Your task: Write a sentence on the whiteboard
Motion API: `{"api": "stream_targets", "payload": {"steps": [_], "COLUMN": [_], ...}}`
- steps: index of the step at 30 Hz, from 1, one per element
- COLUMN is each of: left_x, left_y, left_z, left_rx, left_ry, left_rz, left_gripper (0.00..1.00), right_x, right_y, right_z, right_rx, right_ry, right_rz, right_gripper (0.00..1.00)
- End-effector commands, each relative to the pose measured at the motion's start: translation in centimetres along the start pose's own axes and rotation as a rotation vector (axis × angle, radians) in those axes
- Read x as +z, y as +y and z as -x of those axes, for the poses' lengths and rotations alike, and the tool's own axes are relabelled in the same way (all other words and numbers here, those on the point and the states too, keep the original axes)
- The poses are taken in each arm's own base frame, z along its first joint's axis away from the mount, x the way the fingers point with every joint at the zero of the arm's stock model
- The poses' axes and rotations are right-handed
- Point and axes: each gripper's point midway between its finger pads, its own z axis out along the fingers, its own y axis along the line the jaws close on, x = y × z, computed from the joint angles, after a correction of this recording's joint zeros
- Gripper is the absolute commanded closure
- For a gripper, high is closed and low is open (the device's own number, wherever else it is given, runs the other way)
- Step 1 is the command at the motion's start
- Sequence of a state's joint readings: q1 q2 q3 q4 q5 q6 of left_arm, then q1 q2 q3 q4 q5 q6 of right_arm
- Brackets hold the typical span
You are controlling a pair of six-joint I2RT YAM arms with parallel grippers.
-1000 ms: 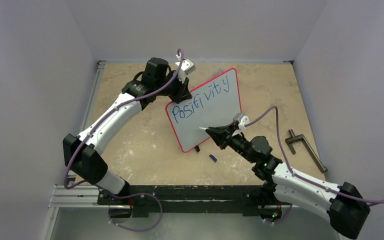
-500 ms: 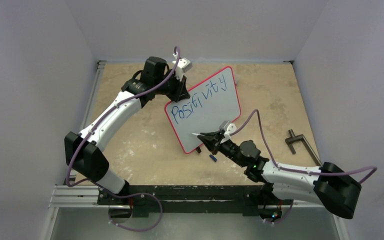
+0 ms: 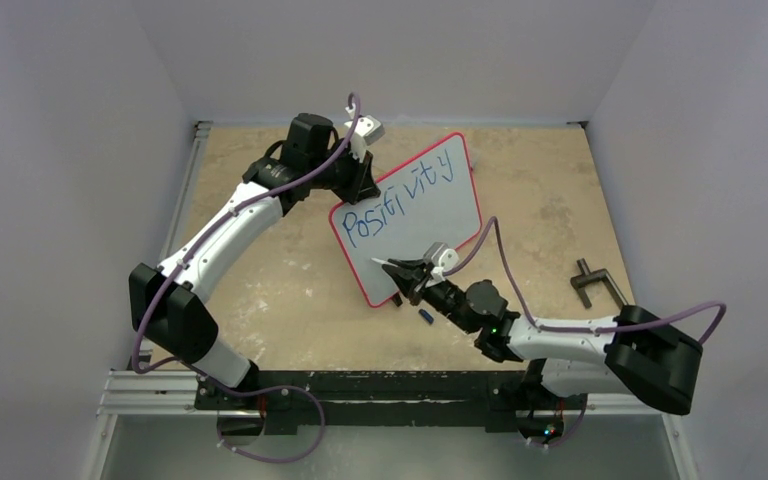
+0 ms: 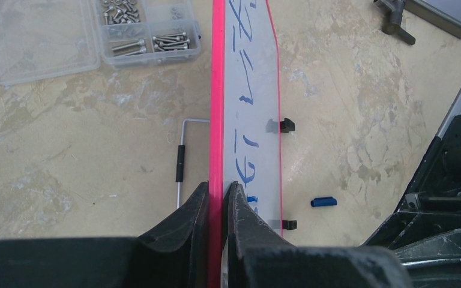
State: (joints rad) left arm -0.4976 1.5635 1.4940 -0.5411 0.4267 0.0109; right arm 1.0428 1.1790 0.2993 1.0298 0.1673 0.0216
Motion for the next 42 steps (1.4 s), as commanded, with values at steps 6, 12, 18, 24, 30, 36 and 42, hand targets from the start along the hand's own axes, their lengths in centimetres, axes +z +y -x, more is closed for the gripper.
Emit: {"api": "stream_targets", "payload": {"steps": [6, 12, 18, 24, 30, 36, 42], "left_x": [0.1, 0.1, 0.1, 0.0, 0.0, 0.0, -0.1], "left_y": [2.4, 2.4, 2.3, 2.3, 2.3, 2.3, 2.2], "left_z": [-4.8, -4.8, -4.7, -4.7, -4.7, -4.6, -4.6], "left_rx": [0.001, -0.001, 0.000, 0.000, 0.001, 0.002, 0.002], "left_ry": [0.174, 0.175, 0.171, 0.170, 0.171, 0.169, 0.169], "left_rz": [0.093, 0.090, 0.088, 0.086, 0.088, 0.087, 0.086], "left_gripper": [1.00, 1.00, 1.00, 1.00, 1.00, 1.00, 1.00], "right_x": [1.9, 2.2, 2.5, 2.9, 3.1, 3.3, 3.6], "right_y": [0.2, 0.4, 0.4, 0.1, -0.1, -0.8, -1.5], "right_z": [3.0, 2.2, 1.4, 1.1, 0.7, 0.5, 0.3], "right_rx": [-0.044, -0.044, -0.042, -0.047, -0.054, -0.064, -0.073], "right_ry": [-0.094, -0.074, -0.055, -0.048, -0.037, -0.025, -0.017], "right_rz": [-0.011, -0.008, -0.011, -0.032, -0.049, -0.090, -0.131], "right_gripper": [1.00, 1.00, 1.00, 1.00, 1.00, 1.00, 1.00]}}
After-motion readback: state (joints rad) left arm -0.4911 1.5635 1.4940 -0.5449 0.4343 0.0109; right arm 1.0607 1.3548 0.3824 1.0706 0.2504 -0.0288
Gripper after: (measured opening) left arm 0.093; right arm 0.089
